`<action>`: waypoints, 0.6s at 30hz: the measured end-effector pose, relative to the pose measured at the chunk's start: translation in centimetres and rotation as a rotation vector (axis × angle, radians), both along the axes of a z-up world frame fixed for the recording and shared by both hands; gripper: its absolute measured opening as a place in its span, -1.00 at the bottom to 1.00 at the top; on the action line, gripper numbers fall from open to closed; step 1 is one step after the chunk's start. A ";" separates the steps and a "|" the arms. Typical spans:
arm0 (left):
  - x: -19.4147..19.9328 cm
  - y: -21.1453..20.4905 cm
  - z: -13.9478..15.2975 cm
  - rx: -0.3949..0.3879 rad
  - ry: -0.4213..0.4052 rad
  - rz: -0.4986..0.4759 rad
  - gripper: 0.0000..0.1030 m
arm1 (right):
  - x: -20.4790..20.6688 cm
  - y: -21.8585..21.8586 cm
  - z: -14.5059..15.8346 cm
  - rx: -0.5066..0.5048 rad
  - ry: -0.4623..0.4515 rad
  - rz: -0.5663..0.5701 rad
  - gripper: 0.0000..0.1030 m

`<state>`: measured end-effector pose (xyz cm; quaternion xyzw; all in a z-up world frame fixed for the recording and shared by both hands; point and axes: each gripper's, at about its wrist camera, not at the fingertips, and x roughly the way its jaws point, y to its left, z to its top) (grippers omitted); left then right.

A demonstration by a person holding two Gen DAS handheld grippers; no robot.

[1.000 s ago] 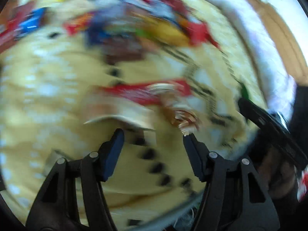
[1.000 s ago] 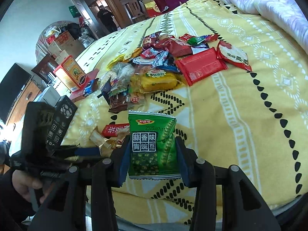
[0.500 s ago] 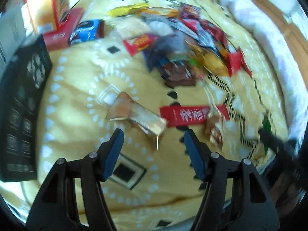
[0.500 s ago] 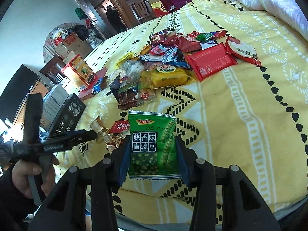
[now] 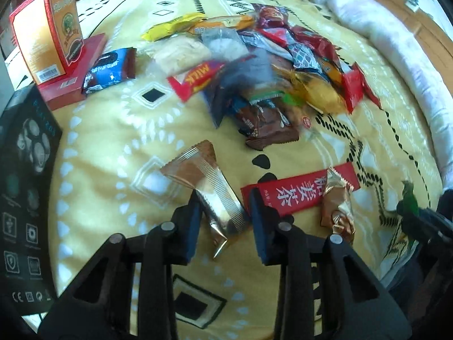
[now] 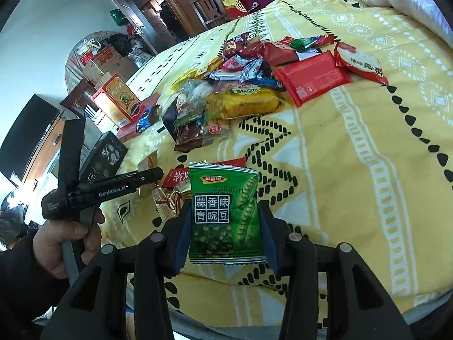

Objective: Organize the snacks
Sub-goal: 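Grasp a gold wrapped snack with the left tool while the right tool holds the green packet, then carry the green packet and gold snack over the clear bowl with both tools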

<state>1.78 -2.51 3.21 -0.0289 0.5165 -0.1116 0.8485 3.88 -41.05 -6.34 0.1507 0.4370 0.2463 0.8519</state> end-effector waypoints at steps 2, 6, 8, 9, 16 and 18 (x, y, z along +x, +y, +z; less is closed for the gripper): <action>0.0 0.6 -0.6 -0.025 0.005 0.004 -0.27 | 0.0 0.1 -0.1 0.001 0.000 -0.002 -0.07; 0.0 0.5 -0.6 -0.032 -0.014 -0.004 -0.32 | -0.1 0.1 -0.1 -0.002 -0.005 -0.002 -0.07; -0.1 0.6 0.0 -0.040 -0.020 0.000 -0.40 | 0.0 0.0 0.1 -0.002 -0.012 -0.008 -0.07; -0.4 0.7 0.4 -0.041 -0.029 0.001 -0.42 | 0.0 0.0 0.3 -0.003 -0.018 -0.011 -0.07; -1.8 2.3 4.8 -0.070 -0.131 0.006 -0.43 | -0.1 0.4 2.1 -0.011 -0.060 -0.009 -0.07; -2.3 2.8 6.8 -0.074 -0.174 0.009 -0.44 | -0.1 0.8 2.7 -0.013 -0.070 -0.003 -0.07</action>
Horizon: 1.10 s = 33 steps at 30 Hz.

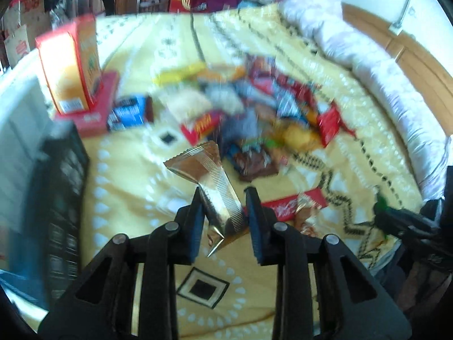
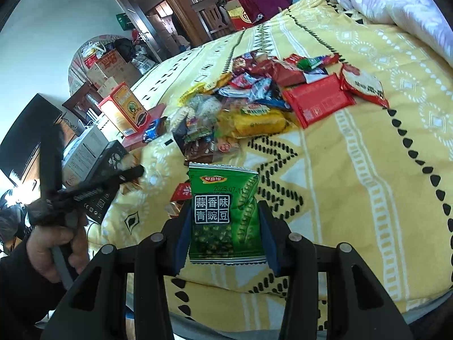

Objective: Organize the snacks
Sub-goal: 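Carry the green packet and gold snack over the clear bowl with both tools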

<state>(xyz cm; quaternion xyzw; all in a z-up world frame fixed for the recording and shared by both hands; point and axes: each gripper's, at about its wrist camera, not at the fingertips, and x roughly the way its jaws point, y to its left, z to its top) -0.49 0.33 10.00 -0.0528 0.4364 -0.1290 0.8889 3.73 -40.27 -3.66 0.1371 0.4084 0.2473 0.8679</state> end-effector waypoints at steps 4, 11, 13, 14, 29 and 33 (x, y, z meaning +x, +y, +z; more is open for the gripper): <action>-1.0 1.9 4.9 -0.010 -0.105 0.031 -0.44 | 0.3 1.3 2.2 -0.007 -0.048 0.024 -0.07; -3.1 9.1 11.5 -0.041 -0.247 0.173 -0.44 | 1.3 7.3 9.1 -0.014 -0.200 0.138 -0.07; -3.8 11.9 12.6 -0.044 -0.271 0.229 -0.44 | 1.4 9.9 11.3 -0.011 -0.245 0.185 -0.07; -4.2 13.2 13.0 -0.048 -0.282 0.258 -0.44 | 1.3 11.4 12.4 -0.010 -0.267 0.212 -0.07; -9.9 28.7 14.1 -0.077 -0.342 0.619 -0.44 | -3.1 34.5 20.5 -0.003 -0.402 0.603 -0.07; -10.6 30.5 13.2 -0.085 -0.324 0.661 -0.44 | -4.1 39.2 21.2 -0.009 -0.396 0.668 -0.07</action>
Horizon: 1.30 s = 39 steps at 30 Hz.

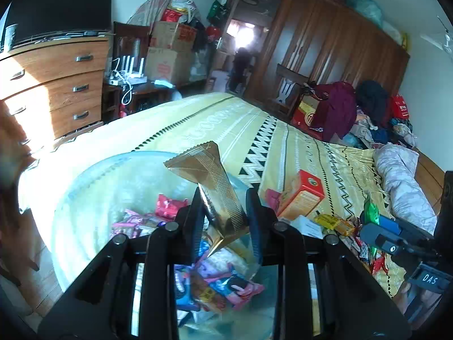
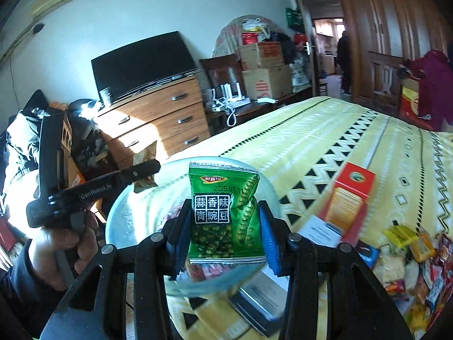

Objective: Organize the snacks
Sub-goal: 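Carry the green packet and gold snack over the clear bowl with both tools, then lower both snacks into the clear bowl and open both tools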

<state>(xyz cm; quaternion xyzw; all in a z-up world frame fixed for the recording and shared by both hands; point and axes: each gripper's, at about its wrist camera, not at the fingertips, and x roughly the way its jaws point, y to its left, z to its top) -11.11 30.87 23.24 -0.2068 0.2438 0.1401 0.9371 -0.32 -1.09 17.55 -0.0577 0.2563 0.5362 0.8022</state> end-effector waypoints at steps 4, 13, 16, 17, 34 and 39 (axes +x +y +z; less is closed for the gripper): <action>-0.5 2.1 -0.8 -0.014 0.029 0.034 -0.44 | -0.6 3.6 0.1 -0.017 0.022 0.042 -0.07; -1.6 4.2 -1.9 -0.039 0.046 0.067 -0.44 | -0.8 7.8 -1.5 -0.064 0.062 0.083 -0.07; -1.9 4.6 -2.1 -0.045 0.048 0.067 -0.44 | -0.9 8.4 -1.8 -0.074 0.067 0.088 -0.07; -1.9 4.6 -2.2 -0.044 0.048 0.067 -0.44 | -1.0 8.5 -1.9 -0.076 0.067 0.089 -0.07; -1.7 5.7 -3.0 -0.056 0.075 0.067 -0.44 | -1.1 10.2 -2.7 -0.107 0.080 0.102 -0.07; -1.6 6.1 -3.3 -0.058 0.087 0.072 -0.44 | -1.2 10.6 -3.0 -0.116 0.086 0.105 -0.07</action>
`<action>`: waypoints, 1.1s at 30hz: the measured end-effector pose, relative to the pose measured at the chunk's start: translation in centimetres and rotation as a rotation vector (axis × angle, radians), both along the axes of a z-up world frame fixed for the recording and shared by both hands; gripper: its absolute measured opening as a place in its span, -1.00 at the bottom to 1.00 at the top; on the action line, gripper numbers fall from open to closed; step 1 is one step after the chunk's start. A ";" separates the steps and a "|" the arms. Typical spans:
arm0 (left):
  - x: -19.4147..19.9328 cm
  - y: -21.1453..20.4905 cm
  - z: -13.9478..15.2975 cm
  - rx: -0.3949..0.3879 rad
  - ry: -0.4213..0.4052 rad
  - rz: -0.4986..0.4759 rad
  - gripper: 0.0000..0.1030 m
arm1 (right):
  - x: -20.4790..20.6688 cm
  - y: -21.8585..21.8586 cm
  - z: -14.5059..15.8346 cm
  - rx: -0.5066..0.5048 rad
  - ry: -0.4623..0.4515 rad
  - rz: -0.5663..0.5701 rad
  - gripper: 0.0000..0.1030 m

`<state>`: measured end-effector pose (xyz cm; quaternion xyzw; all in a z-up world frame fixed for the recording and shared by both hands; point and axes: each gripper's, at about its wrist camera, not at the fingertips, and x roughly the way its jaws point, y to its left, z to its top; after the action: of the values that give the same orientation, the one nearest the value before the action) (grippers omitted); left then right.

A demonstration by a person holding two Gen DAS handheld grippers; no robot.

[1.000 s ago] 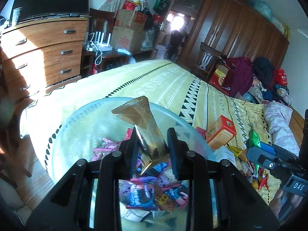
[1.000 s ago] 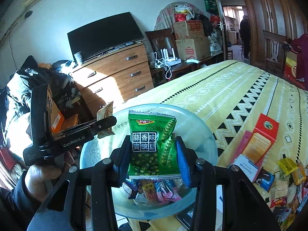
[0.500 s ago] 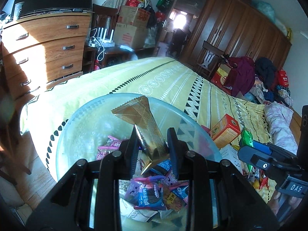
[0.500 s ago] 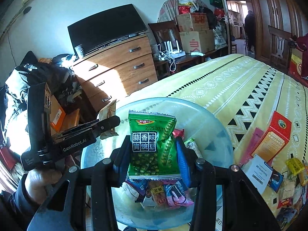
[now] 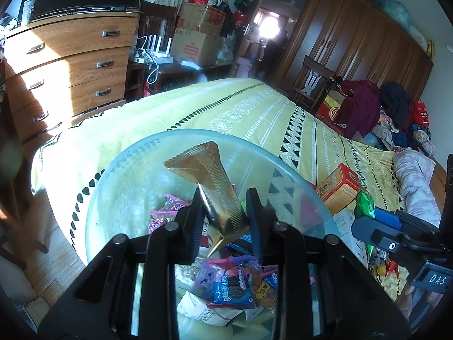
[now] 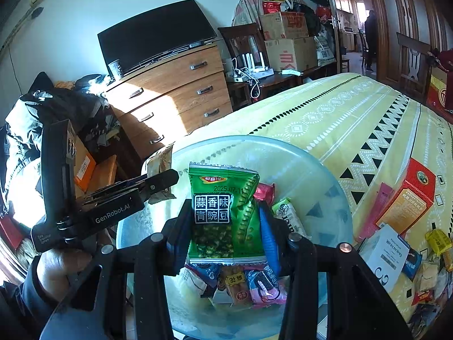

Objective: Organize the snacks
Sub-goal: 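Lower both snacks into the clear bowl and open both tools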

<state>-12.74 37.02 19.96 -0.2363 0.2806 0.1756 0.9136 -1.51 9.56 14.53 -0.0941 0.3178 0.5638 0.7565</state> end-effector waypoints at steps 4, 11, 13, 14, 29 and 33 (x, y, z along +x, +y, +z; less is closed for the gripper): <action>0.1 0.2 -0.3 -0.004 0.011 0.003 -0.44 | 0.1 0.4 -0.3 -0.007 0.005 0.003 -0.07; 0.1 0.3 -0.4 0.002 0.022 0.006 -0.44 | 0.3 0.5 -0.8 -0.015 0.015 0.001 -0.07; 0.2 0.1 -0.3 0.005 0.023 0.005 -0.43 | 0.5 0.4 -0.9 -0.015 0.020 -0.002 -0.07; 0.3 0.1 -0.3 0.006 0.023 0.004 -0.43 | 0.6 0.3 -1.0 -0.014 0.021 -0.004 -0.07; 0.6 0.3 -0.9 0.001 0.041 0.001 -0.43 | 0.7 0.4 -1.7 -0.023 0.040 0.001 -0.07; 0.6 0.5 -1.1 -0.002 0.044 0.002 -0.43 | 0.7 0.6 -1.9 -0.032 0.045 0.002 -0.07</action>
<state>-12.12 37.53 18.89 -0.2336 0.3006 0.1812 0.9068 -0.86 10.13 12.63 -0.0936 0.3436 0.5613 0.7471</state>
